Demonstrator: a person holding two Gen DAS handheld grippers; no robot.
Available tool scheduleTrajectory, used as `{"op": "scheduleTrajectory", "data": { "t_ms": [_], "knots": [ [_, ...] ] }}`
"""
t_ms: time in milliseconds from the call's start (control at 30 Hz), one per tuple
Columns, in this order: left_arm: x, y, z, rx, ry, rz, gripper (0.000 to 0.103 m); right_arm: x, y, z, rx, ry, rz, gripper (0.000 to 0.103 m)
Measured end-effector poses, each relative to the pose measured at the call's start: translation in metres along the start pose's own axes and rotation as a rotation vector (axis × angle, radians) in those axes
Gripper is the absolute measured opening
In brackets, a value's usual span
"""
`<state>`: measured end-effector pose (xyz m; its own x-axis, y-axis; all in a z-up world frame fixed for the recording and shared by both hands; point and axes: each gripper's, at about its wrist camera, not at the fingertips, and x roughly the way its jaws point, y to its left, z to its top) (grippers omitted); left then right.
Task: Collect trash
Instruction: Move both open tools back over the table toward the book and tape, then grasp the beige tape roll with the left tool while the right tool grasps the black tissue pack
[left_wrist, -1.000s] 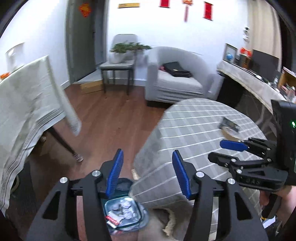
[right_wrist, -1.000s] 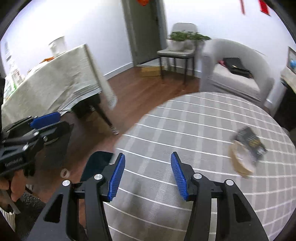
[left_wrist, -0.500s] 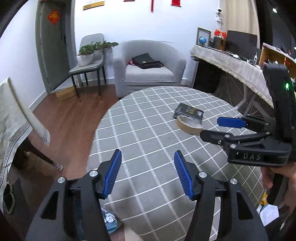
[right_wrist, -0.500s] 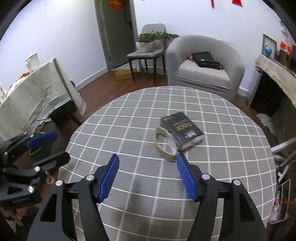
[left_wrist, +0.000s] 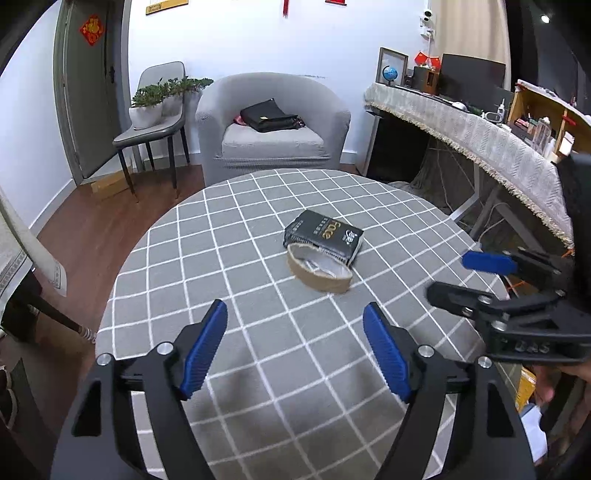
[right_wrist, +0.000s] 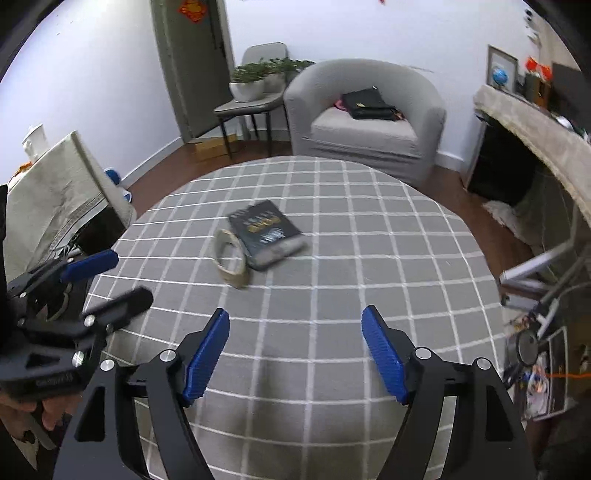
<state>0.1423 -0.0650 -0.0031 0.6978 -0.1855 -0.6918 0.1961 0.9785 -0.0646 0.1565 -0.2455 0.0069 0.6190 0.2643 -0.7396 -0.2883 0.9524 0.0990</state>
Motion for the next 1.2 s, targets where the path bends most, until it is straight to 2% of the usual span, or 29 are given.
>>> {"op": "scheduleTrajectory", "data": {
  "t_ms": [267, 633, 900, 967, 1067, 1100, 1200],
  "knots": [
    [0.038, -0.013, 0.009, -0.058, 0.083, 0.006, 0.079, -0.006, -0.026, -0.004, 0.041, 0.006, 0.003, 0.075],
    [0.065, -0.024, 0.013, -0.063, 0.131, 0.072, 0.079, -0.008, -0.041, -0.007, 0.069, 0.012, 0.024, 0.076],
    [0.081, -0.014, 0.018, -0.113, 0.156, 0.085, 0.077, 0.001, -0.039, -0.007, 0.071, 0.028, 0.044, 0.076],
    [0.085, -0.008, 0.018, -0.103, 0.134, 0.123, 0.077, 0.005, -0.036, -0.005, 0.071, 0.030, 0.045, 0.076],
    [0.094, 0.002, 0.014, -0.113, 0.132, 0.125, 0.075, 0.011, -0.033, -0.004, 0.071, 0.037, 0.053, 0.076],
    [0.080, 0.001, 0.021, -0.123, 0.148, 0.099, 0.074, 0.013, -0.031, -0.003, 0.070, 0.042, 0.058, 0.076],
    [0.081, 0.011, 0.023, -0.142, 0.154, 0.109, 0.072, 0.020, -0.026, 0.000, 0.063, 0.050, 0.067, 0.076]
  ]
}}
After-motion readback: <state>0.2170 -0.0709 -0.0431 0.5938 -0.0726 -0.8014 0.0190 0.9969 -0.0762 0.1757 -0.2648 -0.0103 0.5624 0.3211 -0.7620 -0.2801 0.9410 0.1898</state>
